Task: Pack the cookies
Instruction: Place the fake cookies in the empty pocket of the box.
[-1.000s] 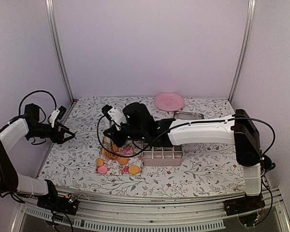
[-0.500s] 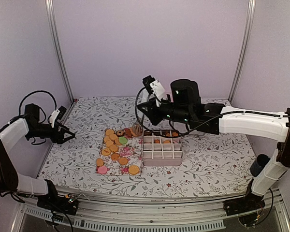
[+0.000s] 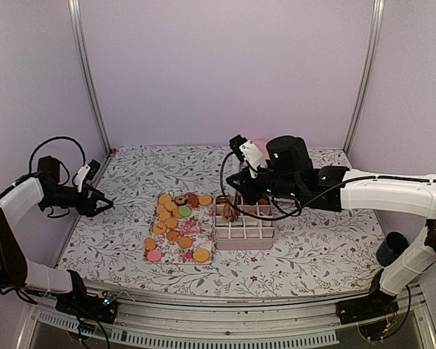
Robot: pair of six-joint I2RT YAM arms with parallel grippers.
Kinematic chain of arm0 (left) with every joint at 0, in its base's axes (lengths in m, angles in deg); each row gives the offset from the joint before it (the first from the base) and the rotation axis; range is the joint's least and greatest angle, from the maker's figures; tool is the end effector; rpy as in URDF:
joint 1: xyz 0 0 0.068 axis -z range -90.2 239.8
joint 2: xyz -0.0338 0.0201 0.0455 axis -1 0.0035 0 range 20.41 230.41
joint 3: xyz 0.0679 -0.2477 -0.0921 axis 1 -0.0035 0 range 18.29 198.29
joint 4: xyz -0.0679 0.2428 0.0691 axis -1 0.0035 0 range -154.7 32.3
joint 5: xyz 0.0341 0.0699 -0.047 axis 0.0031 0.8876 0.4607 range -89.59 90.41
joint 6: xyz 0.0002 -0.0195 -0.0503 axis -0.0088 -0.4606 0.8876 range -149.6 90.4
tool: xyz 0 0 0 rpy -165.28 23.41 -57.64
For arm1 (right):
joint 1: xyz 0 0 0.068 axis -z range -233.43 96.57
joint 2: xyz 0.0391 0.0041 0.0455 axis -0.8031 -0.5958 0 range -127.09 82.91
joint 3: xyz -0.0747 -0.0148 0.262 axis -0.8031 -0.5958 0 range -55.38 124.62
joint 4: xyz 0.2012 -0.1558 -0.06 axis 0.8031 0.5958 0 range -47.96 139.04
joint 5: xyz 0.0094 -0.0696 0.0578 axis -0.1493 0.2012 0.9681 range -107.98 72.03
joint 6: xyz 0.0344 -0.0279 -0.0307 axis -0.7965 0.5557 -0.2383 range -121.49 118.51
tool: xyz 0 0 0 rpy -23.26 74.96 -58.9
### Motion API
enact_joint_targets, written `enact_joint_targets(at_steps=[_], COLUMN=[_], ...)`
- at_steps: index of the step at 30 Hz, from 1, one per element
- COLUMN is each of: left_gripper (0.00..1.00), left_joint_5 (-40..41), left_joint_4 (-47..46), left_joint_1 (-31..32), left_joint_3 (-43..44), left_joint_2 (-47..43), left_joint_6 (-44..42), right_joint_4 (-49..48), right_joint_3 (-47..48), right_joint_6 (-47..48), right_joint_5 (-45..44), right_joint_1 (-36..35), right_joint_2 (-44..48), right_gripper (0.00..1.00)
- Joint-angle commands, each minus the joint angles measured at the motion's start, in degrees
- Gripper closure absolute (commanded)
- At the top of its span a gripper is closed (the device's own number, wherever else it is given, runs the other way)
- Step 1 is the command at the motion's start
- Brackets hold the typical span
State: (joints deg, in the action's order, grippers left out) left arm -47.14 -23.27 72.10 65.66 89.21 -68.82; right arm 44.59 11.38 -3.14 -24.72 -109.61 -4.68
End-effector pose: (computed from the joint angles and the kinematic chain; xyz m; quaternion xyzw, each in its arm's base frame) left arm 0.2168 0.0416 0.2389 0.2591 0.8562 -0.2422 0.3755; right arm 0.2037 0.2964 0.3030 -0.3535 0.7564 0.2220 0.5037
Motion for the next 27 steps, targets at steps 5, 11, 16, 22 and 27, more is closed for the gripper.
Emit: enact_joint_targets(at_steps=[5,11,16,22,27], left_gripper=[0.26,0.26,0.26,0.26,0.26], left_joint_5=[-0.44,-0.36,-0.06,0.02,0.34], left_joint_4=[0.05,-0.21,-0.46,-0.69,-0.91], left_joint_1=[-0.36,-0.46,-0.45,-0.49,-0.42], left_joint_3=[-0.53,-0.84,-0.96,-0.27,-0.35], left_joint_2=[-0.24,-0.32,-0.24,0.46,0.69], left_joint_6=[-0.19,-0.13,-0.28,0.24,0.28], right_joint_4=[-1.38,-0.54,-0.34,-0.29,0.29], right_joint_3=[1.21,2.14,2.14,5.00,6.66], right_joint_6=[-0.64,-0.63,-0.64,-0.07,0.79], right_joint_5=[0.91,2.06,1.83,1.56,1.38], right_joint_1=[-0.09,-0.14,-0.14,-0.09,-0.16], right_joint_2=[-0.55,-2.67,-3.20,-3.04,-3.11], right_gripper=[1.00,0.94,0.86,0.72,0.71])
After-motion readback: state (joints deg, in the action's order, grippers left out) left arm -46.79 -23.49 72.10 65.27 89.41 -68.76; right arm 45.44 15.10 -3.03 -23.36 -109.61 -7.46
